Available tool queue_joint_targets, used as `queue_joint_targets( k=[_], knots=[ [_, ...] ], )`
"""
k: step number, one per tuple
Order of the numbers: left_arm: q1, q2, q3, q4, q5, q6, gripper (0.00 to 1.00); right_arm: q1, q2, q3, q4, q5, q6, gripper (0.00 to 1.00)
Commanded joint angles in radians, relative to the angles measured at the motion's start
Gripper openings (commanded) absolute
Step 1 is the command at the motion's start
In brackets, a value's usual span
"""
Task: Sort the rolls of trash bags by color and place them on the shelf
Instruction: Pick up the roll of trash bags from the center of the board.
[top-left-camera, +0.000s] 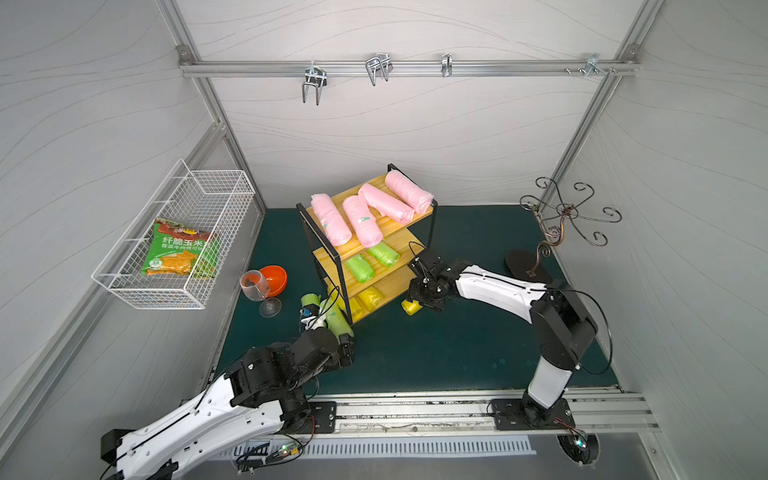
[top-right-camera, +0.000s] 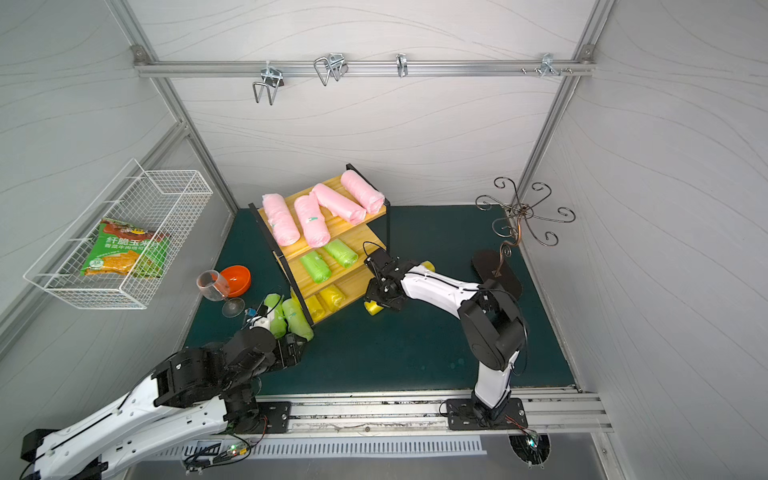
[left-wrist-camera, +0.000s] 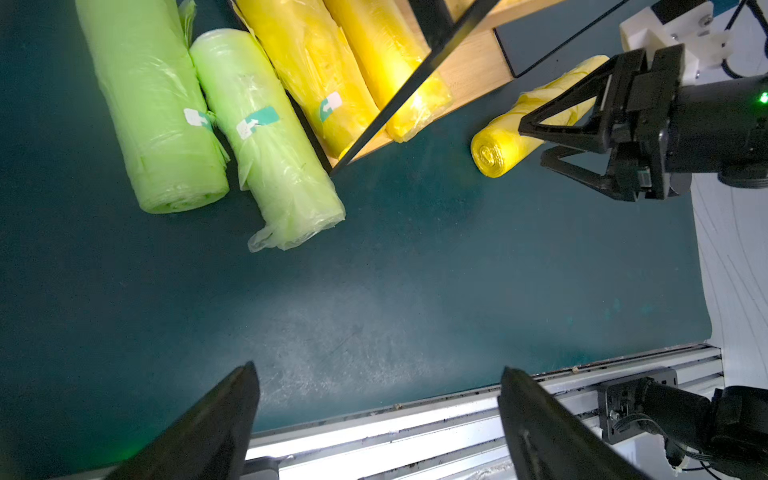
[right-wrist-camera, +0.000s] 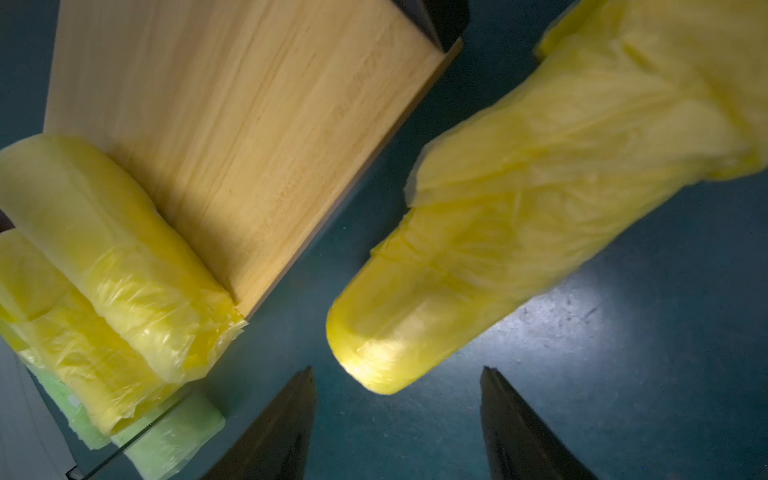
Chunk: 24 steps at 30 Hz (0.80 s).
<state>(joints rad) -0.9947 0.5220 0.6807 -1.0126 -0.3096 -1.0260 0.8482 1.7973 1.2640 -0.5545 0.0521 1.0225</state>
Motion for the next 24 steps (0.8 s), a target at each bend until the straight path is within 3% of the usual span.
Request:
queue_joint_targets(
  k=[1,13,24],
  knots=[
    [0.007,-0.033,0.018,0.025,-0.006,0.021,0.95,0.042,0.036,0.019,-0.019,0.09,0.094,0.66],
    [0.008,-0.073,0.005,0.008,0.0,0.02,0.95,0.074,0.16,0.097,-0.054,0.206,0.084,0.69],
    [0.008,-0.083,-0.009,0.002,0.006,0.014,0.94,0.08,0.11,0.074,-0.053,0.254,0.091,0.71]
  ],
)
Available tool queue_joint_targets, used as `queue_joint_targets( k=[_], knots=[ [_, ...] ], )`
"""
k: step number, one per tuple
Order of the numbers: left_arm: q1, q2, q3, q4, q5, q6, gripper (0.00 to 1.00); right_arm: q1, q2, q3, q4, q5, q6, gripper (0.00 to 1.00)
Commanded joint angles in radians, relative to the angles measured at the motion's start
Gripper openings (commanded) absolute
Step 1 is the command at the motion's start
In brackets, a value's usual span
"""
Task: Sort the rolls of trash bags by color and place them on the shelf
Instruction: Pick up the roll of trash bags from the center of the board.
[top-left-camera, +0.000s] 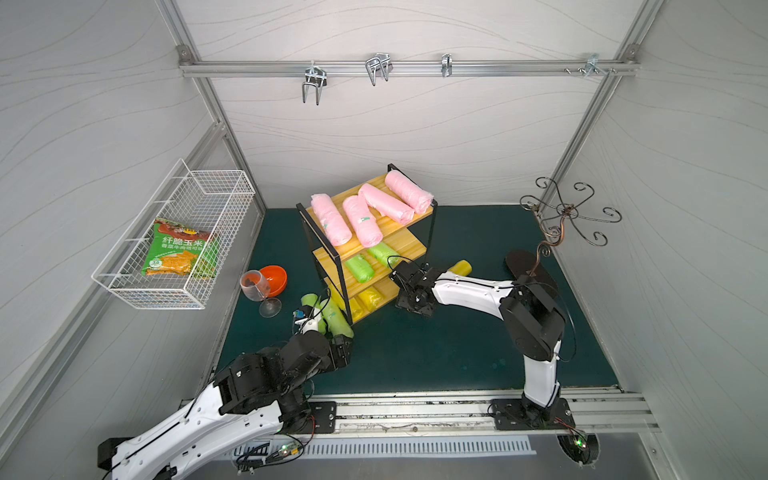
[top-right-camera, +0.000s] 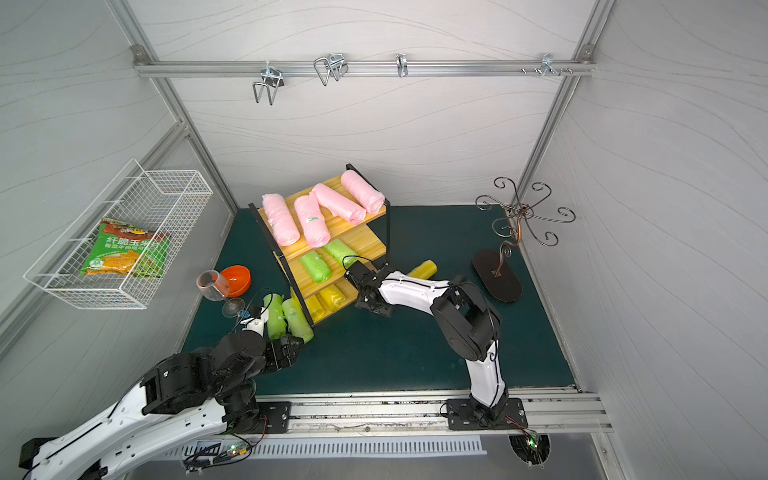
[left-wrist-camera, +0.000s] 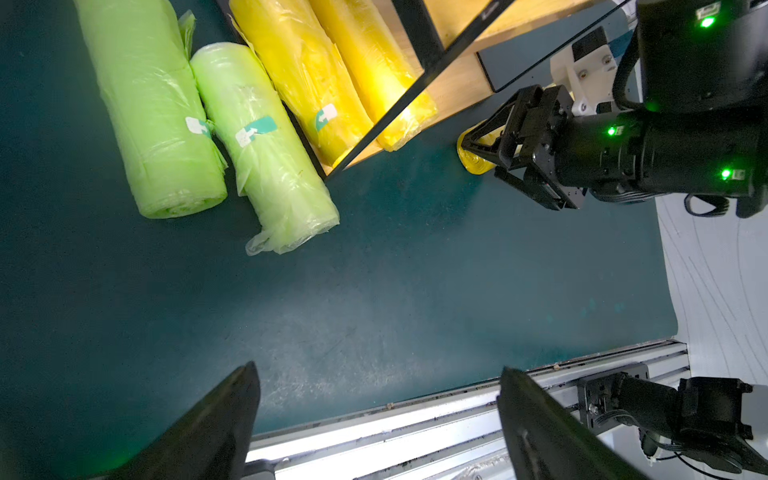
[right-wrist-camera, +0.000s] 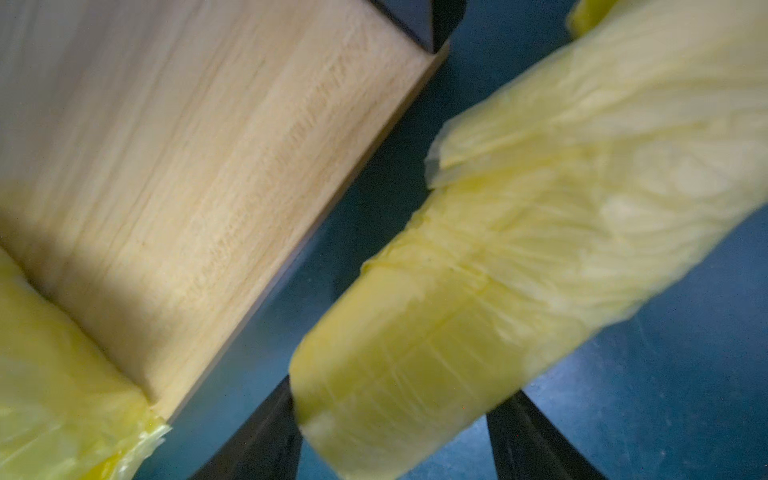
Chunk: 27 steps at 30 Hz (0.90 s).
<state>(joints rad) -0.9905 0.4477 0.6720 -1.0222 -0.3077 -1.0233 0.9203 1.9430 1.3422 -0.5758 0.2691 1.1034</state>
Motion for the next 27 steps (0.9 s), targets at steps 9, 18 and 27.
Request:
queue_joint_targets(
  k=[9,18,27],
  knots=[
    [0.004,-0.014,-0.009,0.004,0.01,0.005,0.94,0.039,-0.147,-0.138,0.124,0.075,0.134,0.72],
    [0.004,-0.036,-0.022,-0.001,0.009,-0.003,0.94,0.06,-0.132,-0.116,0.116,0.138,0.229,0.73],
    [0.004,-0.053,-0.015,-0.023,0.006,0.005,0.94,0.043,-0.049,-0.052,0.093,0.162,0.24,0.71]
  ],
)
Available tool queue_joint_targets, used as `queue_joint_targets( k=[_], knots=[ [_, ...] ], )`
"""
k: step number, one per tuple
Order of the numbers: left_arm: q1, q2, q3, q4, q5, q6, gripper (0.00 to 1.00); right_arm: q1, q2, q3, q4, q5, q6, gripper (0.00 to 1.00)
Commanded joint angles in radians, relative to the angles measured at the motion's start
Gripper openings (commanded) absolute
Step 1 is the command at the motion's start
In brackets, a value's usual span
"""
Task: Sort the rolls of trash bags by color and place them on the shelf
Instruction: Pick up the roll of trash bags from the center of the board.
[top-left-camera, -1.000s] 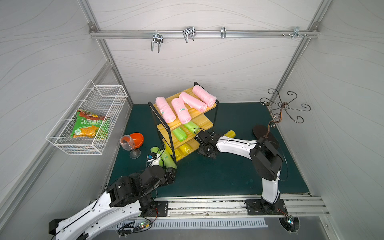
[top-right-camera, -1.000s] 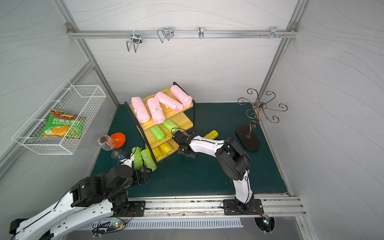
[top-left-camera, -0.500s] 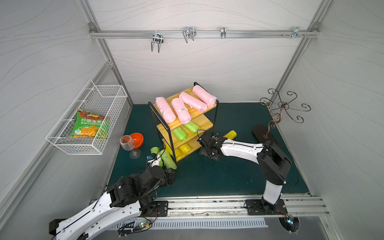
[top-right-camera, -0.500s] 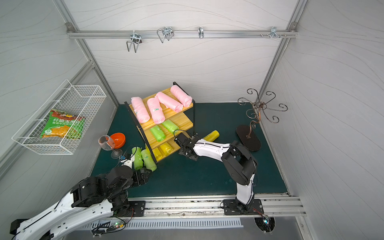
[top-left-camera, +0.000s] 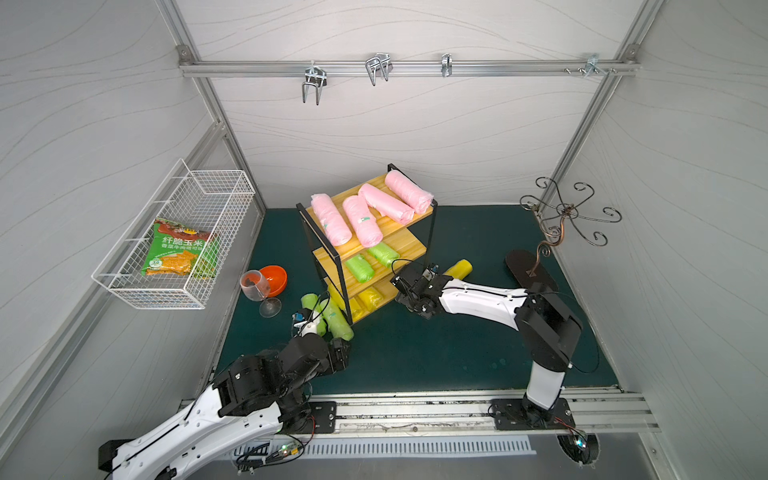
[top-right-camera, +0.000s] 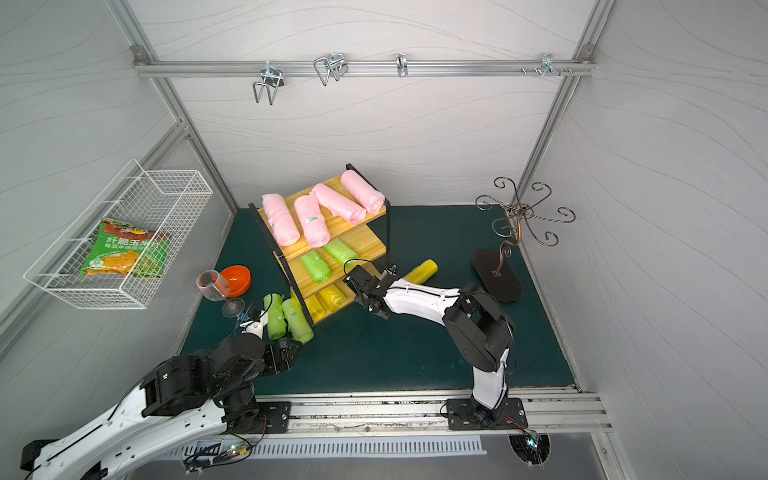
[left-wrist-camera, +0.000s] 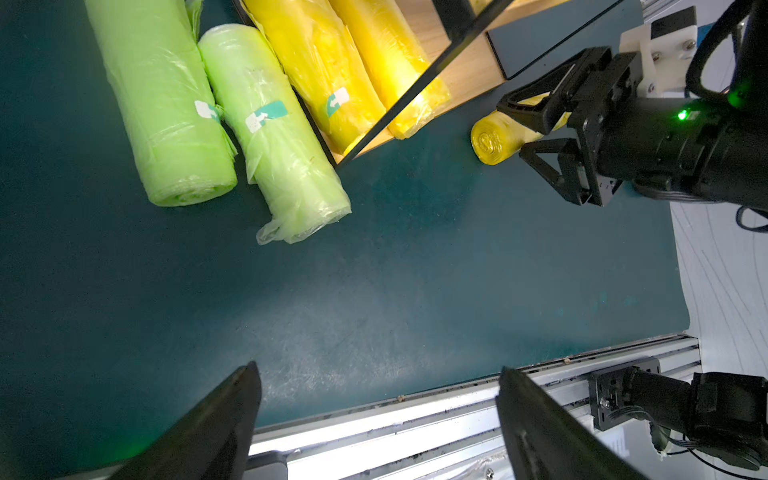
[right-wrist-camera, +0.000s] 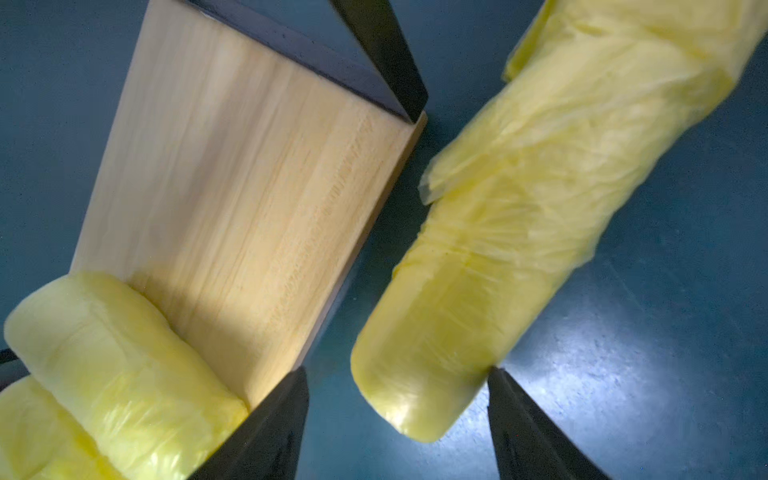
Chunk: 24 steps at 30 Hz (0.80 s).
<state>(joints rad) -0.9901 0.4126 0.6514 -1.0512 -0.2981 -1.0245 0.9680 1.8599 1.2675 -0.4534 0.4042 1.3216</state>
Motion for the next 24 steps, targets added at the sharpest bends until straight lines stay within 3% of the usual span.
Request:
queue_joint_targets(
  k=[1,15,20,24],
  knots=[
    [0.004,-0.022,0.003,0.006,-0.006,0.005,0.94,-0.005,0.043,0.023,-0.029,0.021,0.023,0.71],
    [0.004,-0.024,0.0,0.007,-0.007,0.003,0.94,-0.041,0.101,-0.038,-0.011,-0.063,0.017,0.6],
    [0.004,-0.025,0.008,-0.001,-0.006,0.0,0.94,-0.059,0.016,-0.11,-0.003,-0.108,-0.133,0.21],
    [0.004,-0.037,0.007,-0.002,-0.01,-0.006,0.94,-0.11,-0.082,-0.19,-0.012,-0.243,-0.347,0.09]
  ],
)
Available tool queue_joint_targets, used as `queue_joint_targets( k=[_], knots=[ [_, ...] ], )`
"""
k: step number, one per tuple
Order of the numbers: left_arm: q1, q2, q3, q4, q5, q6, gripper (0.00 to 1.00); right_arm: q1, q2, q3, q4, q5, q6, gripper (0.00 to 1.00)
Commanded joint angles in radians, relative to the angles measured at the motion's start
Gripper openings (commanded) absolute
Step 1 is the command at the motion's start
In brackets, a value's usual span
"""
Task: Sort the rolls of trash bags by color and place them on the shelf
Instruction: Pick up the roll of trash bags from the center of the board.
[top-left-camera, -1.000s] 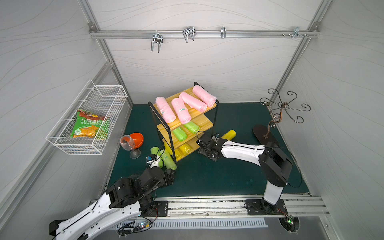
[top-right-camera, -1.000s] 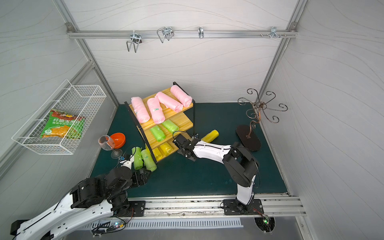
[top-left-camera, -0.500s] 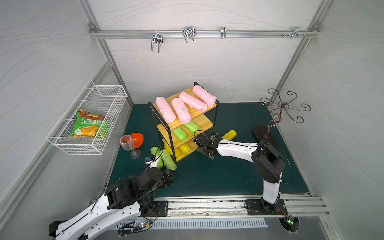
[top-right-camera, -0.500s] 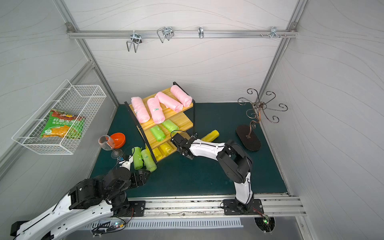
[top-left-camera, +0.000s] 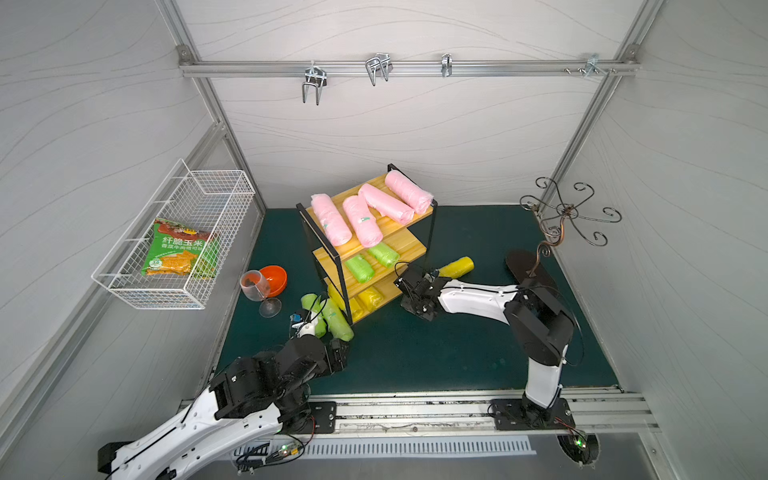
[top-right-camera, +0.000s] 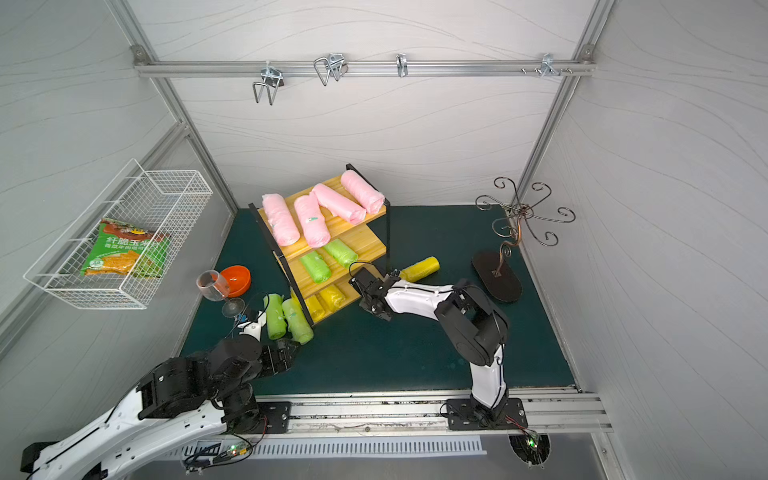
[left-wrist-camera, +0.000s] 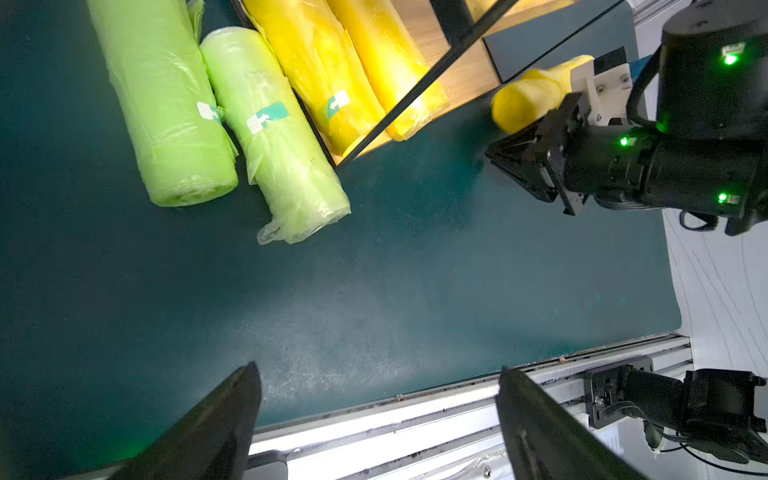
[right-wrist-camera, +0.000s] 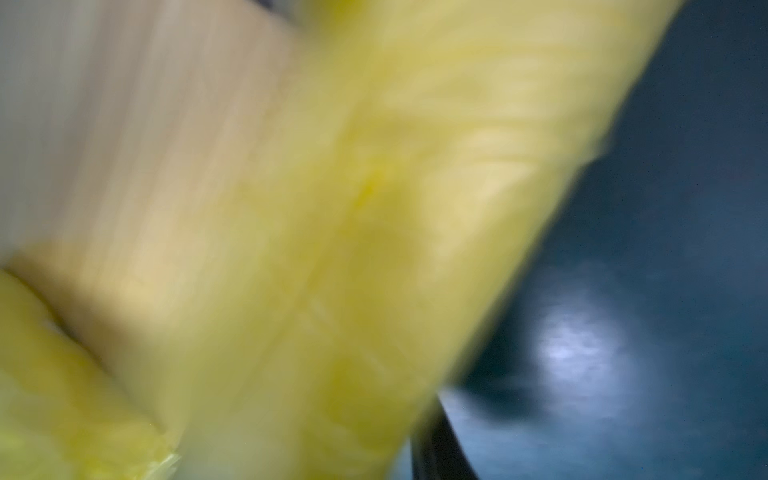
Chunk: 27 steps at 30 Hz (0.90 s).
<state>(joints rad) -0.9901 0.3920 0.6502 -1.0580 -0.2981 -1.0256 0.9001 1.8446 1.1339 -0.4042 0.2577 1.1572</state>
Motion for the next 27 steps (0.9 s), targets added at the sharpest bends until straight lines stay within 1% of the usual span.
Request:
queue_joint_targets(
  k=[1,2,4,6,7,9,10,11,12,13,14,15,16,19,21,23,25,27],
  knots=[
    [0.004,-0.019,0.006,0.004,-0.012,-0.005,0.94,-0.061,-0.098,-0.086,-0.064,-0.154,-0.247,0.06],
    [0.003,-0.019,0.006,0.004,-0.013,-0.005,0.94,-0.079,-0.135,-0.115,-0.079,-0.194,-0.293,0.05],
    [0.004,-0.017,0.005,0.005,-0.016,-0.007,0.93,-0.101,-0.205,-0.166,-0.096,-0.283,-0.413,0.05],
    [0.004,-0.013,0.005,0.005,-0.019,-0.005,0.93,-0.101,-0.255,-0.183,-0.157,-0.35,-0.518,0.05],
    [0.004,-0.009,0.004,0.005,-0.02,-0.004,0.93,-0.095,-0.271,-0.179,-0.207,-0.375,-0.573,0.05],
    [0.004,-0.002,0.007,0.007,-0.021,-0.001,0.93,-0.075,-0.312,-0.185,-0.275,-0.377,-0.629,0.04],
    [0.004,0.003,0.009,0.007,-0.02,0.001,0.93,-0.07,-0.339,-0.198,-0.284,-0.401,-0.651,0.06],
    [0.004,0.005,0.009,0.006,-0.021,0.001,0.93,-0.07,-0.368,-0.206,-0.291,-0.407,-0.649,0.12],
    [0.004,0.009,0.011,0.009,-0.021,0.002,0.93,-0.07,-0.4,-0.216,-0.289,-0.404,-0.631,0.18],
    [0.004,0.014,0.011,0.01,-0.019,0.004,0.93,-0.075,-0.429,-0.22,-0.277,-0.409,-0.611,0.3],
    [0.004,0.016,0.012,0.012,-0.019,0.005,0.93,-0.082,-0.453,-0.218,-0.268,-0.396,-0.579,0.5],
    [0.003,0.02,0.014,0.013,-0.02,0.006,0.93,-0.087,-0.48,-0.215,-0.255,-0.349,-0.525,0.6],
    [0.004,0.023,0.016,0.016,-0.021,0.007,0.93,-0.096,-0.501,-0.218,-0.225,-0.316,-0.476,0.64],
    [0.004,0.03,0.019,0.025,-0.024,0.013,0.93,-0.116,-0.528,-0.232,-0.089,-0.209,-0.296,0.69],
    [0.004,0.033,0.024,0.029,-0.024,0.016,0.93,-0.114,-0.48,-0.199,-0.054,-0.143,-0.188,0.71],
    [0.004,0.036,0.034,0.024,-0.024,0.022,0.93,-0.113,-0.399,-0.142,-0.035,-0.118,-0.112,0.74],
    [0.004,0.034,0.044,0.015,-0.028,0.027,0.93,-0.095,-0.329,-0.096,-0.024,-0.051,-0.014,0.75],
    [0.004,0.032,0.05,0.006,-0.033,0.034,0.93,-0.084,-0.285,-0.092,0.042,-0.017,0.088,0.76]
  ],
)
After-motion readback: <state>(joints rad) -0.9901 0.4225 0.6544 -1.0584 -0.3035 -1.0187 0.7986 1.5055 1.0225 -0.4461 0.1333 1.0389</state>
